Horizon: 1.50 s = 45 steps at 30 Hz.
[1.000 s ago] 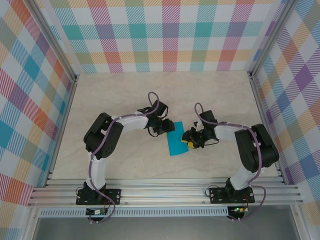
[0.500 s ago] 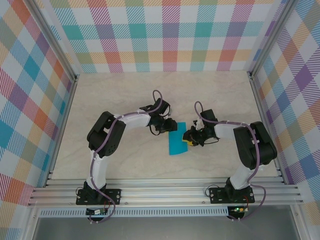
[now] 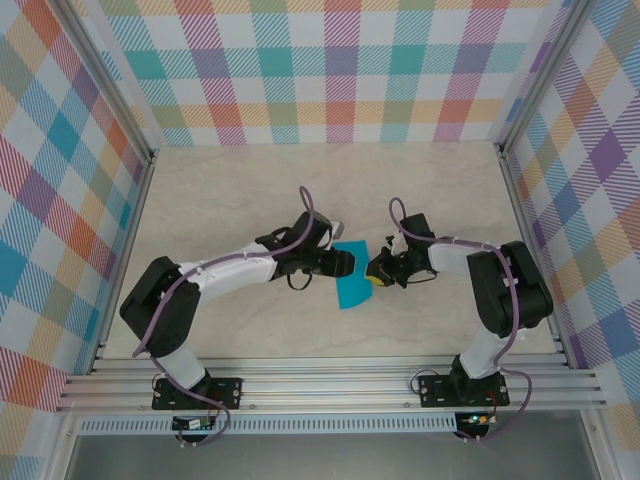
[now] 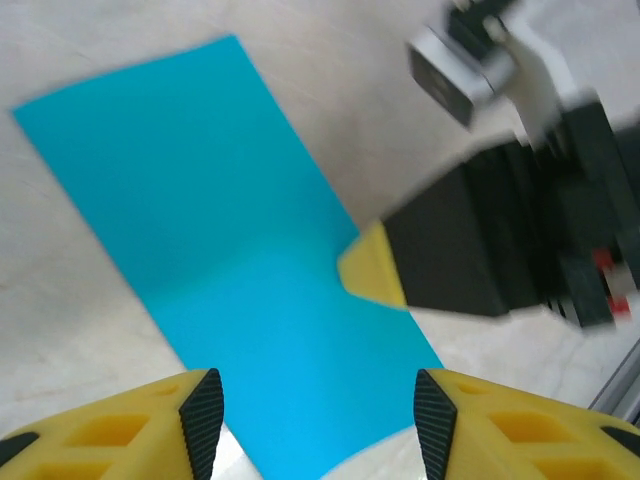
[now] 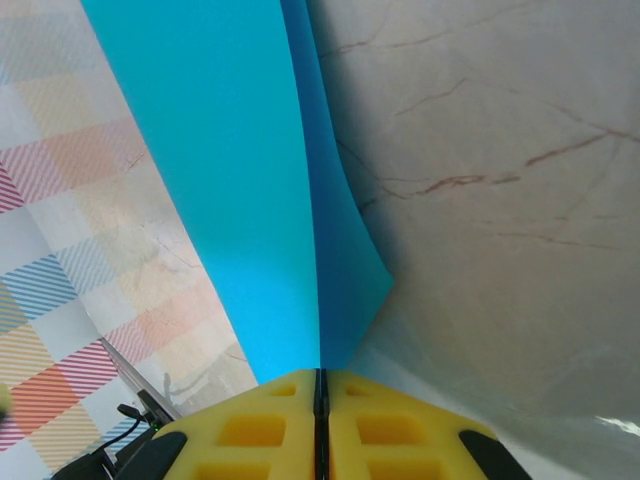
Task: Fold a paper plane with a square sheet of paper (pick it up from the middle)
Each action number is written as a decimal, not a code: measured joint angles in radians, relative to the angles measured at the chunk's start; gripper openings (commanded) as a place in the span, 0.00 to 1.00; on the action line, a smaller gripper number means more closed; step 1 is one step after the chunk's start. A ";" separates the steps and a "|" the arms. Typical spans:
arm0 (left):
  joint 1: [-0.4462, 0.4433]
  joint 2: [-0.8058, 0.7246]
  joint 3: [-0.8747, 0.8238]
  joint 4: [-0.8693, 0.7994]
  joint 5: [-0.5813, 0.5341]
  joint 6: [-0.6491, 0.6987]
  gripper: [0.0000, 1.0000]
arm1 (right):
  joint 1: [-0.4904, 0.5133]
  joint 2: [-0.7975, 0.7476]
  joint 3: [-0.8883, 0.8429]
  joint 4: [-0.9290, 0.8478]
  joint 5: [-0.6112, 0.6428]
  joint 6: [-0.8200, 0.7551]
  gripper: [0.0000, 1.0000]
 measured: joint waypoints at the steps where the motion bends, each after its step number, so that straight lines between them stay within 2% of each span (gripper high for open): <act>1: -0.030 -0.005 -0.008 0.000 -0.018 0.013 0.57 | 0.000 0.000 0.003 -0.005 0.000 0.000 0.10; 9: -0.252 0.019 -0.001 -0.031 -0.203 0.091 0.60 | 0.000 0.000 0.017 -0.037 -0.003 -0.003 0.11; 15: -0.319 0.133 0.078 -0.079 -0.335 0.142 0.61 | 0.000 0.000 0.019 -0.042 -0.008 -0.003 0.11; 21: -0.347 0.200 0.146 -0.115 -0.459 0.178 0.59 | 0.000 0.000 0.023 -0.043 -0.008 -0.003 0.12; 26: -0.347 0.209 0.156 -0.130 -0.518 0.193 0.49 | 0.000 0.000 0.029 -0.050 -0.008 -0.003 0.12; 34: -0.347 0.209 0.156 -0.131 -0.553 0.204 0.16 | 0.000 0.014 0.033 -0.062 -0.007 -0.006 0.13; 37: -0.347 0.209 0.156 -0.131 -0.564 0.203 0.07 | 0.000 0.015 0.033 -0.068 -0.007 -0.006 0.14; 41: -0.347 0.209 0.155 -0.131 -0.576 0.203 0.00 | 0.000 0.015 0.033 -0.069 -0.007 -0.006 0.17; 45: -0.347 0.207 0.155 -0.132 -0.574 0.204 0.00 | -0.001 0.015 0.039 -0.091 0.008 -0.020 0.27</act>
